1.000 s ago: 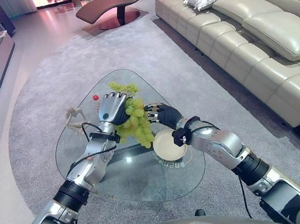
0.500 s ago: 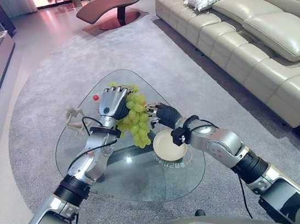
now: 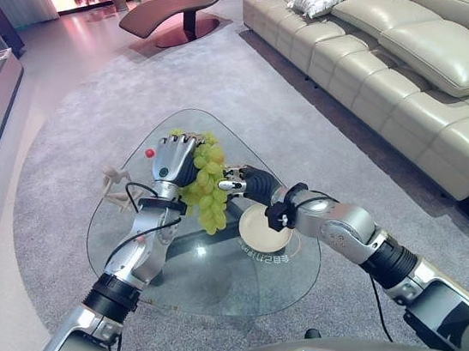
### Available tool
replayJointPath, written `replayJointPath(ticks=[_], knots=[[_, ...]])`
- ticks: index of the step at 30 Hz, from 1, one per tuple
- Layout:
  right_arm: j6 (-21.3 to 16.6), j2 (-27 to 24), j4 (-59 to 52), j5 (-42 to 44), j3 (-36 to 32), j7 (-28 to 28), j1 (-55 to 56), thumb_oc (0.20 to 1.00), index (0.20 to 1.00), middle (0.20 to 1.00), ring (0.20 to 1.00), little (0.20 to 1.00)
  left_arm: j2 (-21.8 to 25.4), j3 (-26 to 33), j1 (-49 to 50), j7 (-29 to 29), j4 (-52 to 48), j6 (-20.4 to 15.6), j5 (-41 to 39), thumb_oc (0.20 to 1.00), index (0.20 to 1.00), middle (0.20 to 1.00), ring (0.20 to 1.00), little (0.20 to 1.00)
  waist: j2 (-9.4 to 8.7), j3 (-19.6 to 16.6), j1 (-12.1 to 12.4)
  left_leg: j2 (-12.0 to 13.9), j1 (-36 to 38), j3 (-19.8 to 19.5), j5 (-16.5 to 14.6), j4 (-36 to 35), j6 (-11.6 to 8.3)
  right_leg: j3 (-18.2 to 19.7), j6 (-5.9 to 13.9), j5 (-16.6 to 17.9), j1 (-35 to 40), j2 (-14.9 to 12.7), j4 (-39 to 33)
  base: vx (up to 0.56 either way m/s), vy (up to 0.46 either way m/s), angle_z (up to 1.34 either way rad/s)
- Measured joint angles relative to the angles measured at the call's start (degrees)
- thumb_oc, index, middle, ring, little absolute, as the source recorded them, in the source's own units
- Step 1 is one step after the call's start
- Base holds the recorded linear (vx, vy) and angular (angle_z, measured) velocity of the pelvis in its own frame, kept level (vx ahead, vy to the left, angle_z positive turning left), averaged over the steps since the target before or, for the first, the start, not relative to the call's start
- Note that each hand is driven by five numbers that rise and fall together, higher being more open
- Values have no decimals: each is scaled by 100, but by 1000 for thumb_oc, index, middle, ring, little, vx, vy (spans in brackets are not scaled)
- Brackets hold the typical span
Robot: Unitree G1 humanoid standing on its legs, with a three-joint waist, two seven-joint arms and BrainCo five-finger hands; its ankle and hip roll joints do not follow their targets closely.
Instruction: Pick up fruits into the plate
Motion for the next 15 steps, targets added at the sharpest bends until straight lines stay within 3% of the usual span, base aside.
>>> replayJointPath(ticks=[7,15], knots=[[-255,1,-242,-1097,-24,19,1,1000,1000,1000,1000,1000,-13,136,-6,14,-4,60,-123,200,200,200,200,200,2,1,-22,0,3,15,-1,-1,1,15,0,0,-7,-2,-1,0,0,0],[-258,7,-442,-1185,-32,27,2,1000,1000,1000,1000,1000,-15,305,-6,120,-106,200,-328,200,200,200,200,200,15,9,-14,0,3,24,-2,-1,0,15,0,-1,-9,-3,-1,-12,1,0]])
